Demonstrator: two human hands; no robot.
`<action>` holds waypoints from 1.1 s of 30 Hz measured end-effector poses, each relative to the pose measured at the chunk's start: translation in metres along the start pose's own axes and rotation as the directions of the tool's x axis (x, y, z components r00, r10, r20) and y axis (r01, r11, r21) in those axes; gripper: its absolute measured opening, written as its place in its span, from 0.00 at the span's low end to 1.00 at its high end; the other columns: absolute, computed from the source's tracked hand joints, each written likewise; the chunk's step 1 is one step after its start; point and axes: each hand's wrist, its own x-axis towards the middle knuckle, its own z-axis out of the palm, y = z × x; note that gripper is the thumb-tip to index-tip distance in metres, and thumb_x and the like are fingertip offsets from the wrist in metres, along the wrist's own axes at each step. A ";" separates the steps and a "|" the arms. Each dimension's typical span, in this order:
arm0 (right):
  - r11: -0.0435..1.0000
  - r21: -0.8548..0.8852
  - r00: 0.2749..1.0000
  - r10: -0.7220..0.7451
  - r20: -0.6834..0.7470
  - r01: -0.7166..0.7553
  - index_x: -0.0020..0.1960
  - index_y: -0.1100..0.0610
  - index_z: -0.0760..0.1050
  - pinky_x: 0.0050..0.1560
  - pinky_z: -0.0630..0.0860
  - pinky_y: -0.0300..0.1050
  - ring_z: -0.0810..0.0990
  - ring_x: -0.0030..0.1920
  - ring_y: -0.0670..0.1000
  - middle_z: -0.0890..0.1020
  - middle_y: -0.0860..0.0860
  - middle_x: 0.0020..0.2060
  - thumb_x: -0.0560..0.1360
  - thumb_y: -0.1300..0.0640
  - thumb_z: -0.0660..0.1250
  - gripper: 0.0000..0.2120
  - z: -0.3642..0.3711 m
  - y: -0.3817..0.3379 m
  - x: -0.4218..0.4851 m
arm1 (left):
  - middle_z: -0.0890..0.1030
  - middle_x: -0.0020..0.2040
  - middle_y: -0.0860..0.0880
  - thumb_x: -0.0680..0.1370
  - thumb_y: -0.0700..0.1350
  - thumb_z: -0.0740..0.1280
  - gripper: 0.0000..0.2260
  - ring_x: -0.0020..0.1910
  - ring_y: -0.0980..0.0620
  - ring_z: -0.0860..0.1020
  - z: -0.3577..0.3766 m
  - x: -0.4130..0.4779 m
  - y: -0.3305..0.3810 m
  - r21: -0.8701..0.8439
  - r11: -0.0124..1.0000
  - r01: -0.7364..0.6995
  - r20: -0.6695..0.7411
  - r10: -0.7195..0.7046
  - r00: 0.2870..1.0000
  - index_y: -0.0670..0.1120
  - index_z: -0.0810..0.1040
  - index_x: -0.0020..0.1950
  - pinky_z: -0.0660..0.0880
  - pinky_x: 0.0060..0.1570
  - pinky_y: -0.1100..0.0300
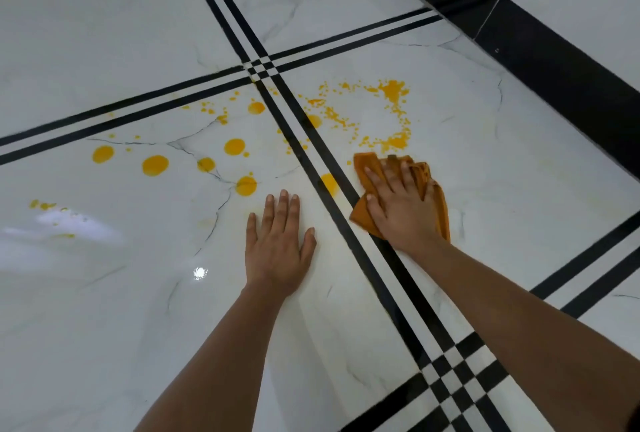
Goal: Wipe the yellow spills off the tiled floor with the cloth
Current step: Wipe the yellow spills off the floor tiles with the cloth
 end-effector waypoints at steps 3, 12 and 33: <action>0.919 -0.043 0.920 -0.392 0.017 0.392 0.73 0.40 0.54 0.69 0.51 0.65 0.54 0.75 0.53 0.59 0.45 0.74 0.77 0.43 0.46 0.25 0.009 0.002 -0.036 | 0.44 0.77 0.51 0.71 0.61 0.32 0.34 0.75 0.51 0.41 -0.003 -0.001 -0.005 0.023 0.999 -0.033 0.005 0.033 0.999 0.50 0.41 0.76 0.36 0.70 0.53; 0.986 -0.015 0.986 -0.167 0.026 0.168 0.74 0.43 0.53 0.68 0.47 0.71 0.49 0.76 0.57 0.55 0.48 0.76 0.75 0.38 0.42 0.29 0.009 -0.045 0.009 | 0.47 0.77 0.50 0.73 0.61 0.35 0.34 0.76 0.51 0.43 -0.004 -0.016 -0.022 0.012 1.000 -0.020 -0.022 0.020 1.000 0.49 0.45 0.76 0.39 0.71 0.52; 0.966 -0.015 0.964 -0.255 0.076 0.257 0.74 0.39 0.46 0.67 0.45 0.73 0.44 0.76 0.56 0.50 0.47 0.76 0.75 0.35 0.42 0.29 0.014 -0.103 -0.012 | 0.48 0.77 0.50 0.72 0.61 0.36 0.34 0.76 0.51 0.45 -0.015 -0.058 -0.081 -0.019 0.993 0.112 -0.022 -0.113 0.993 0.50 0.47 0.77 0.42 0.71 0.50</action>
